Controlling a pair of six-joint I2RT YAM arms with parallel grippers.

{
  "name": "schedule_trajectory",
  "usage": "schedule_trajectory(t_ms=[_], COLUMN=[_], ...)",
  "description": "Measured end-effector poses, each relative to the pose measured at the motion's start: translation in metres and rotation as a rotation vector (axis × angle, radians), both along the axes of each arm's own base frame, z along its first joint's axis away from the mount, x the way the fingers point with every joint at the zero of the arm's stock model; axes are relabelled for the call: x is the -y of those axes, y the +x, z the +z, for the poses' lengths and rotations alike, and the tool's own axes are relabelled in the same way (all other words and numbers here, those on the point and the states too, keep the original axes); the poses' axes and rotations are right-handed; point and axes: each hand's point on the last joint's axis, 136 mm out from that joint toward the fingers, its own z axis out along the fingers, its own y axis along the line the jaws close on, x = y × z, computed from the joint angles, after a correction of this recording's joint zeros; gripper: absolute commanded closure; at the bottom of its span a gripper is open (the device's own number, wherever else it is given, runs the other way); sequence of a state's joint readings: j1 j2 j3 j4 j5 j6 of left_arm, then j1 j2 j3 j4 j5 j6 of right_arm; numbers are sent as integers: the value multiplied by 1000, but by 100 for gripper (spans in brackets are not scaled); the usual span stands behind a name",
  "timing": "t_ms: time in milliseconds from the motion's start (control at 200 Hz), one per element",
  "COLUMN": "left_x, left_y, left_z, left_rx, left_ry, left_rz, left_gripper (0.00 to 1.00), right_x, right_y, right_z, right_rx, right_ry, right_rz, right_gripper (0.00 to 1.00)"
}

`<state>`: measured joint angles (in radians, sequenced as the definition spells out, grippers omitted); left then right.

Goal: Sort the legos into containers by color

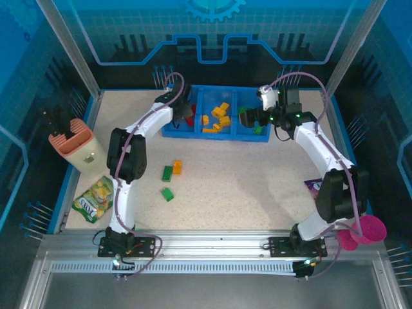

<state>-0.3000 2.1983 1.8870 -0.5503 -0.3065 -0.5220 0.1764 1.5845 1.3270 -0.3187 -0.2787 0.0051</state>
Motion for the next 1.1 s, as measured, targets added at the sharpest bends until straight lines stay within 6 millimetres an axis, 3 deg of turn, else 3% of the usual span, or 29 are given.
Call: schedule_trajectory(t_ms=[190,490,570,710,801,916,1011,1096], left_x=[2,-5,-10,-20,-32,-48,-63,-74], left_y=[3,9,6,-13,-41,-76,-101,-126], left_z=[11,39,65,148,212,270,286,270], left_rx=[10,46,84,228,349,464,503,496], left_ry=[-9,-54,-58,-25,14,60,108,135], left_rz=[-5,-22,-40,-98,-115,-131,-134,-133], left_gripper=[42,40,38,33,31,29,21,12], right_x=[-29,-89,-111,-151,-176,-197,-208,-222], right_y=[-14,-55,-71,-98,-113,-127,-131,-127], right_z=[0,6,0,-24,-49,-85,-109,-120], right_rx=[18,13,-18,-138,-235,-355,-421,-453], right_ry=[-18,-23,-9,25,37,38,34,43], right_rz=[39,130,160,175,157,72,-8,-73], right_gripper=[1,3,4,5,5,5,5,5])
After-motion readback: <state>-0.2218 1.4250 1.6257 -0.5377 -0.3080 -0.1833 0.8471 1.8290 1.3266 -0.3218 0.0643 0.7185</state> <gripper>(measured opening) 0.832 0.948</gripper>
